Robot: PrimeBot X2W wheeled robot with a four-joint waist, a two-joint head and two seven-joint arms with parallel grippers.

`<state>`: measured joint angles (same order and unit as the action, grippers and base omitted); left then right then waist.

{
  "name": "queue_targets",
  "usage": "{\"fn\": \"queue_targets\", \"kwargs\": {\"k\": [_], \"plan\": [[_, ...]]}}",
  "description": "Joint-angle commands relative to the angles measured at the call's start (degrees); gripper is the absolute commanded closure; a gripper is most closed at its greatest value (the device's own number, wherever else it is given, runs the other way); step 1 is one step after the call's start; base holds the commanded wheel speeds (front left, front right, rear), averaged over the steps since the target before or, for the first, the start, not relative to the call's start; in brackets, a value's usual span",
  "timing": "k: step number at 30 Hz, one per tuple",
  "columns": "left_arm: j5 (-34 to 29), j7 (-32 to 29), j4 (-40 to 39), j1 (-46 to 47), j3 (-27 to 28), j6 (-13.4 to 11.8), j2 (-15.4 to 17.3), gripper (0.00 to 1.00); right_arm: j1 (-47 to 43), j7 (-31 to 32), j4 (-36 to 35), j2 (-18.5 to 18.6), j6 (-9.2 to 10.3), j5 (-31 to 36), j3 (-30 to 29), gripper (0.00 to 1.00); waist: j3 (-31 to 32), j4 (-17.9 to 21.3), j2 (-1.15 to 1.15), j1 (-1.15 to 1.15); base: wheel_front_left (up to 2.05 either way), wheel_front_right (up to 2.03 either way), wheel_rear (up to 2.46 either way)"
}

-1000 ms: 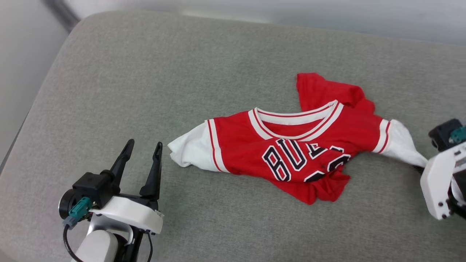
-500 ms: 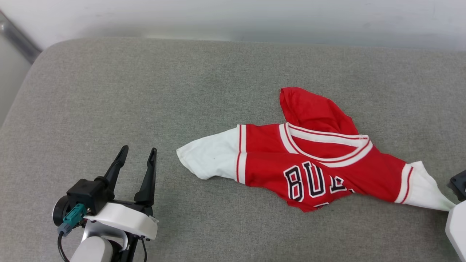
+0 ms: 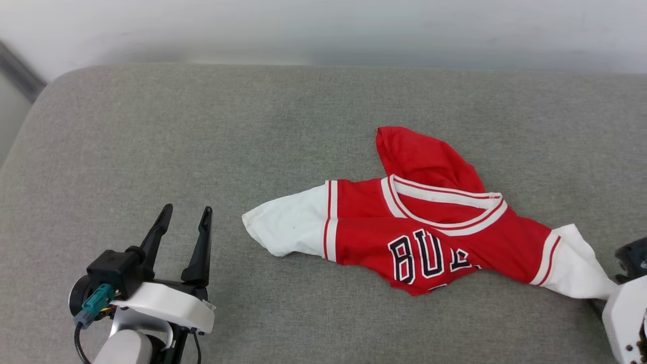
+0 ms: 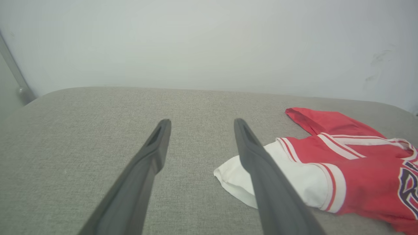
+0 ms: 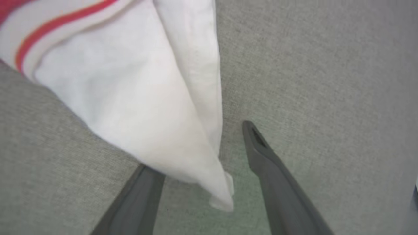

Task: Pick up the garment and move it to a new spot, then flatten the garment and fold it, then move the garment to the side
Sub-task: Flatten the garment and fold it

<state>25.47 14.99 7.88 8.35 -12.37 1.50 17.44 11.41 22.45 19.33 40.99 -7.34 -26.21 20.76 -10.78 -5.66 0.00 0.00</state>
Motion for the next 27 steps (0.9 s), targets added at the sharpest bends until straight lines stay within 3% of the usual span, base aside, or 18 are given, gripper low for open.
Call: {"fn": "queue_targets", "kwargs": {"k": [1,9,13,19,27], "plan": [[0.2,0.3,0.1,-0.8,0.3,-0.2,0.2,0.00,-0.7,-0.5,-0.5,-0.9,-0.21,-0.6,0.5,0.00,1.1,1.0,0.00,0.00,0.00,0.00,0.00],[1.7,0.2,-1.6,-2.6,1.6,-0.3,0.1,0.00,-2.8,-4.0,-7.9,-3.3,-0.13,-7.1,-6.7,0.00,4.3,3.9,0.00,0.00,0.00,0.00,0.00],[2.1,0.2,-2.8,-3.6,2.2,-0.5,0.4,0.00,-5.3,-8.6,-12.9,-7.3,-0.13,-8.6,-12.6,0.00,5.1,5.0,0.00,0.00,0.00,0.00,0.00],[3.8,-4.6,-4.1,-4.6,0.9,0.7,1.4,0.00,-8.6,-20.1,-19.8,-14.7,-0.14,-4.8,-18.0,0.00,4.3,6.6,0.00,0.00,0.00,0.00,0.00],[4.9,-15.8,-6.3,-2.1,-1.2,2.0,5.7,0.00,-9.0,-32.9,-23.4,-24.5,-0.14,-1.4,-23.4,0.00,0.8,9.2,0.00,0.00,0.00,0.00,0.00]]}}
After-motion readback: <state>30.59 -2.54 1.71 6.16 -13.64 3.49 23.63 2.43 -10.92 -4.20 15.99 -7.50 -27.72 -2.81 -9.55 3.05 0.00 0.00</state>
